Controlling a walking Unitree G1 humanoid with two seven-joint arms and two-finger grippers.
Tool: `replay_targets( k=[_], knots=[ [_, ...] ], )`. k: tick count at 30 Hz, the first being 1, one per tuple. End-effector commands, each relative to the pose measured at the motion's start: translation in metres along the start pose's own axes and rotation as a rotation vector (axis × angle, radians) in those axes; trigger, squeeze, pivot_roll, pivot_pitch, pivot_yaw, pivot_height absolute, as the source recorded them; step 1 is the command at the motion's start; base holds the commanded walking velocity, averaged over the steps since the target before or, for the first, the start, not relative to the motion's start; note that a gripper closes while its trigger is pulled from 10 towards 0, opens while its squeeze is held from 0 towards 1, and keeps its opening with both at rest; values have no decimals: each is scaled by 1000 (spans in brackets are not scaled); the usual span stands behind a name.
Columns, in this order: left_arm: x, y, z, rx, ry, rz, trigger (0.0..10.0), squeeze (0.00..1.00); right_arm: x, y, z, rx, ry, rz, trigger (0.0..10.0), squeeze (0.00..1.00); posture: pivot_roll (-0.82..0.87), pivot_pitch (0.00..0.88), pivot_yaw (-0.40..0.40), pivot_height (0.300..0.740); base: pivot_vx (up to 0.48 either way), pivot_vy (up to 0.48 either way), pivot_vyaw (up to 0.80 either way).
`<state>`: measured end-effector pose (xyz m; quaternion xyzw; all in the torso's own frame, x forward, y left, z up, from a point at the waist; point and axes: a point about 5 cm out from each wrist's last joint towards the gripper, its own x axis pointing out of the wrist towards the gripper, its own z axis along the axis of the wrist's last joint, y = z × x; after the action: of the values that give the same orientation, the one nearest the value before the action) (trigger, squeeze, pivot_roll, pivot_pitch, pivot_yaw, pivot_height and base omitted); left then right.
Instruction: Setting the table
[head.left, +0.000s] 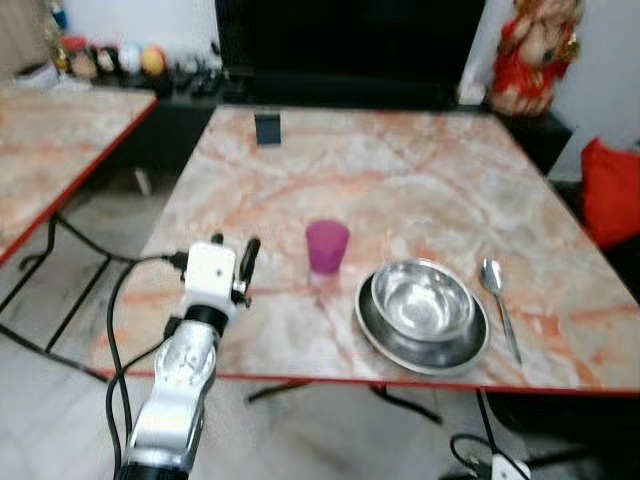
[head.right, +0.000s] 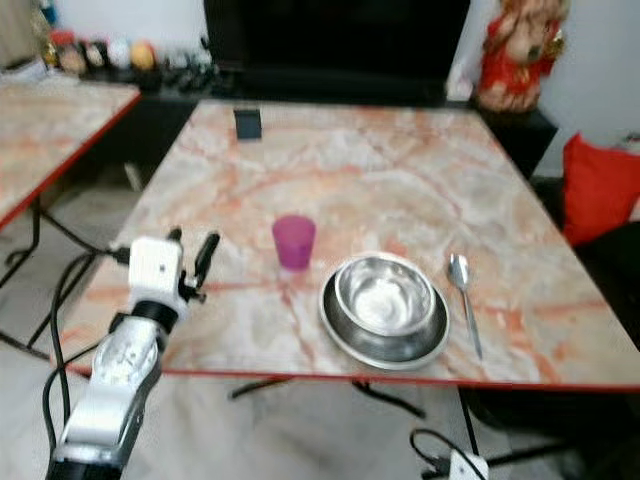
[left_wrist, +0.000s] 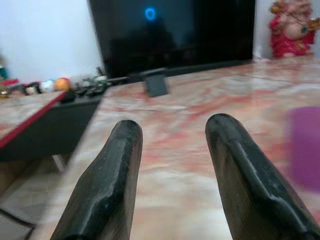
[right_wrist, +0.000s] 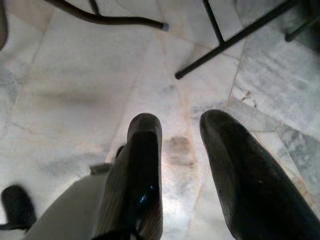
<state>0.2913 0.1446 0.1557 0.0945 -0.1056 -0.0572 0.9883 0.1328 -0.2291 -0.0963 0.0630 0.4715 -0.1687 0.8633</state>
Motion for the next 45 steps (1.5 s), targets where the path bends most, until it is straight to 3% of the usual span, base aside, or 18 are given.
replay_targets(
  k=[1, 45],
  knots=[
    [-2, 7, -2, 1, 9, 22, 10000, 0, 1, 8, 2, -9, -7, 24, 10000, 0, 98, 0, -81, 740, 0, 439, 0],
    [2, 5, -2, -10, 5, 9, 10000, 0, 0, 8, 1, -6, -8, 24, 10000, 0, 95, 0, -76, 740, 0, 437, 41]
  ],
)
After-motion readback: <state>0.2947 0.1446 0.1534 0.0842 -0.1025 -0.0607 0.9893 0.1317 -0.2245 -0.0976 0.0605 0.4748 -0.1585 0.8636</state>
